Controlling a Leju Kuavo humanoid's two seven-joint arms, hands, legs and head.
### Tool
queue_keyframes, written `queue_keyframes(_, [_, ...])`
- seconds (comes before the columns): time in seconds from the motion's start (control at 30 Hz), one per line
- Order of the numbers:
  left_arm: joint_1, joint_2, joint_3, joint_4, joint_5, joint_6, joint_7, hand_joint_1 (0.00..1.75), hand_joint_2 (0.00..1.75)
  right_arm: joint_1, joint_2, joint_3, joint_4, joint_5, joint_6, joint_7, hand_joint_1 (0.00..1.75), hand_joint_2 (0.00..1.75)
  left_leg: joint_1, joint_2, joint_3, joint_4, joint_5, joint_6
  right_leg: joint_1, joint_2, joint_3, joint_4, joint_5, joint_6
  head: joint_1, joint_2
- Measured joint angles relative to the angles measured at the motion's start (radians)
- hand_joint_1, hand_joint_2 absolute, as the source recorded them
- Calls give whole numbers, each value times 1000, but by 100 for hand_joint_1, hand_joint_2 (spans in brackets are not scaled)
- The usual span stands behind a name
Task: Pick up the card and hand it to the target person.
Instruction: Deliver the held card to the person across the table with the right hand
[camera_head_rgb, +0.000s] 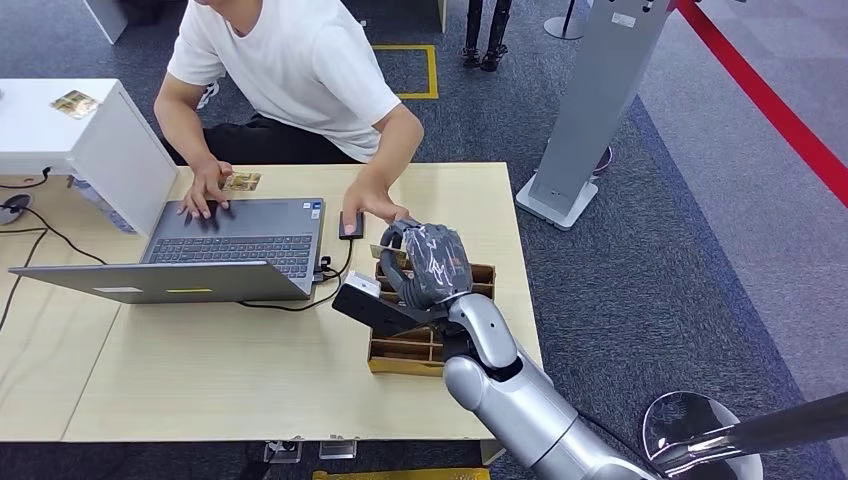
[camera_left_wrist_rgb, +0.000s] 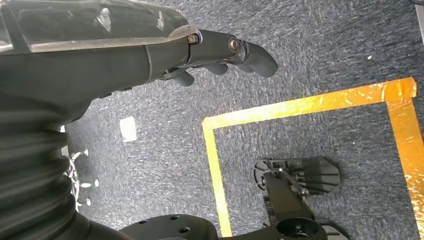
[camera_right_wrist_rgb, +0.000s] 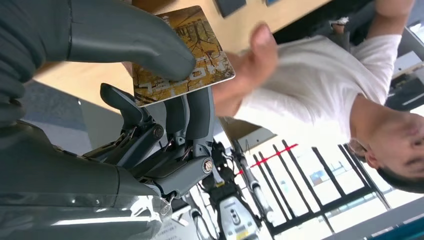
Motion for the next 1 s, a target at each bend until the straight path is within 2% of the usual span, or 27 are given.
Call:
queue_keyframes(0.27, [-2,0,-2,0,-10,-10,19,0,175,-100,24,7,82,1,-17,18,175,175,0,0,0,0,0,0,0,0,0,0,0,0,1,0])
queue_keyframes(0.63, [-3,0,-3,0,-10,-9,16,0,175,-139,45,21,164,-19,-40,11,175,175,0,0,0,0,0,0,0,0,0,0,0,0,0,0])
queue_keyframes(0.77, [-4,0,-3,0,-13,-15,13,0,175,-143,52,25,186,-28,-53,8,0,175,0,0,0,0,0,0,0,0,0,0,0,0,1,0])
queue_keyframes(1.0, [-7,0,-6,0,-22,-21,13,0,175,-150,56,27,218,-42,-71,11,0,175,0,0,0,0,0,0,0,0,0,0,0,0,1,0])
